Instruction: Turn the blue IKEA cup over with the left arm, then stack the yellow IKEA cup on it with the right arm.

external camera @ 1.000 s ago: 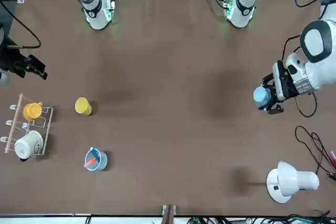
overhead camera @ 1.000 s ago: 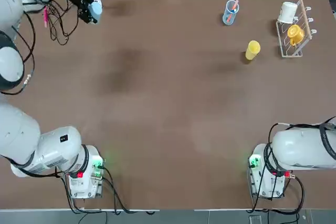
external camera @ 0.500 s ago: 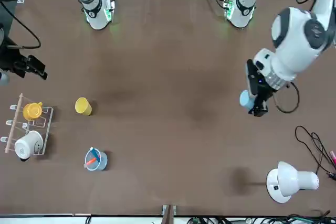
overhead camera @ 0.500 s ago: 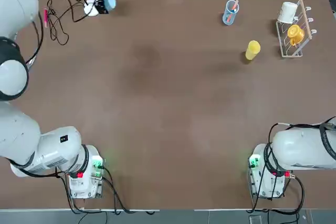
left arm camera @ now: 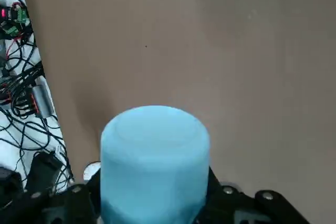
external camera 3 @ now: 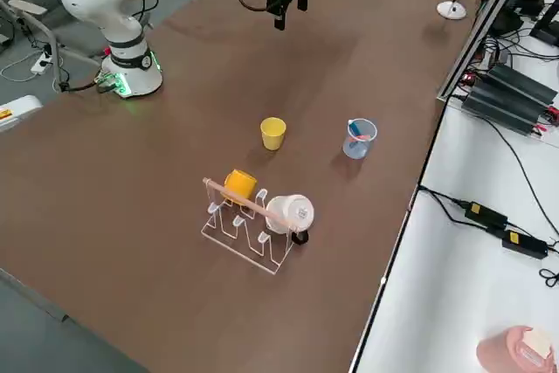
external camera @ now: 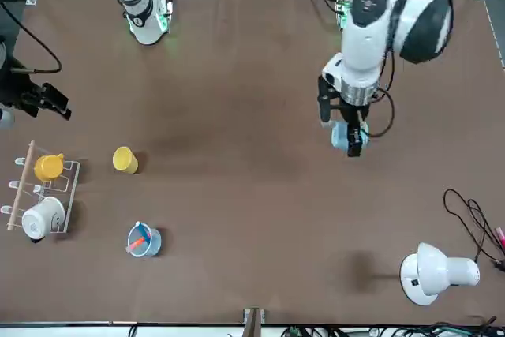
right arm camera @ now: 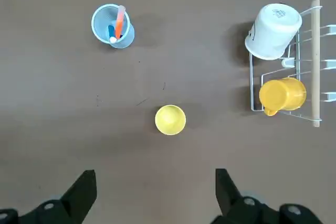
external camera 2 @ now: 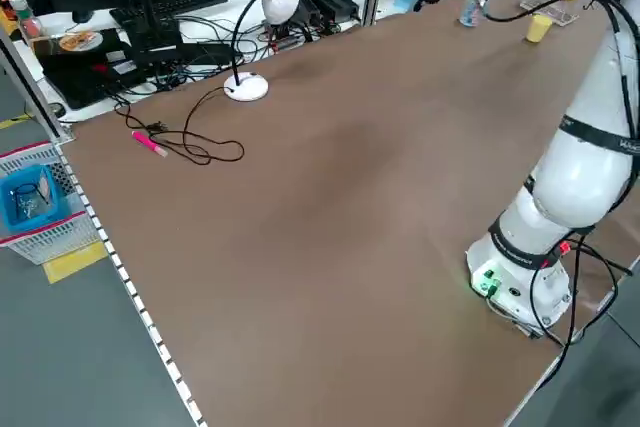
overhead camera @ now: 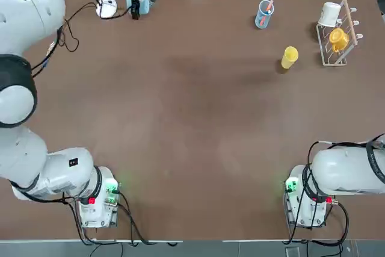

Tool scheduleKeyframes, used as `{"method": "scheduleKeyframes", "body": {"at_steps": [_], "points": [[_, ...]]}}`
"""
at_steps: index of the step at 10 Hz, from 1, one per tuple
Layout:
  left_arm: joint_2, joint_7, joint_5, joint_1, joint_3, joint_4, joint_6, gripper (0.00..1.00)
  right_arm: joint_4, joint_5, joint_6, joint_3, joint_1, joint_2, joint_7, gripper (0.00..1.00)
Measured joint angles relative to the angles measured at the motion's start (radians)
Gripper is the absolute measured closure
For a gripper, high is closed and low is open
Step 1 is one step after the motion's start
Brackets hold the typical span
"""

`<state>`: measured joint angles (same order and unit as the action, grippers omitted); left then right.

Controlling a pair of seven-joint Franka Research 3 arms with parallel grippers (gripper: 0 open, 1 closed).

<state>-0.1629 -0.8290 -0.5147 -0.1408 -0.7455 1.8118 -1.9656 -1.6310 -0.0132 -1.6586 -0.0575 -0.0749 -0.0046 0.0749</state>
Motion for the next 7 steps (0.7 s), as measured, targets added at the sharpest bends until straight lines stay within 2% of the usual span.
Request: {"method": "scheduleKeyframes", "body": {"at_steps": [2, 4, 6, 7], "points": [[-0.116, 0.138, -0.161, 0.179, 0.000, -0.120, 0.186, 0.32, -0.001, 0.000, 0.000, 0.000, 0.000, 0.000, 0.000, 0.00], [-0.258, 0.180, -0.319, 0.334, 0.007, -0.212, 0.318, 0.32, -0.002, 0.000, 0.000, 0.000, 0.000, 0.000, 0.000, 0.00], [-0.389, 0.250, -0.404, 0.461, 0.035, -0.277, 0.425, 0.32, -0.003, 0.000, -0.001, 0.000, 0.000, 0.000, 0.000, 0.00], [-0.440, 0.273, -0.424, 0.535, 0.076, -0.308, 0.463, 0.32, -0.003, 0.000, -0.001, 0.001, 0.000, 0.000, 0.000, 0.00]]}}
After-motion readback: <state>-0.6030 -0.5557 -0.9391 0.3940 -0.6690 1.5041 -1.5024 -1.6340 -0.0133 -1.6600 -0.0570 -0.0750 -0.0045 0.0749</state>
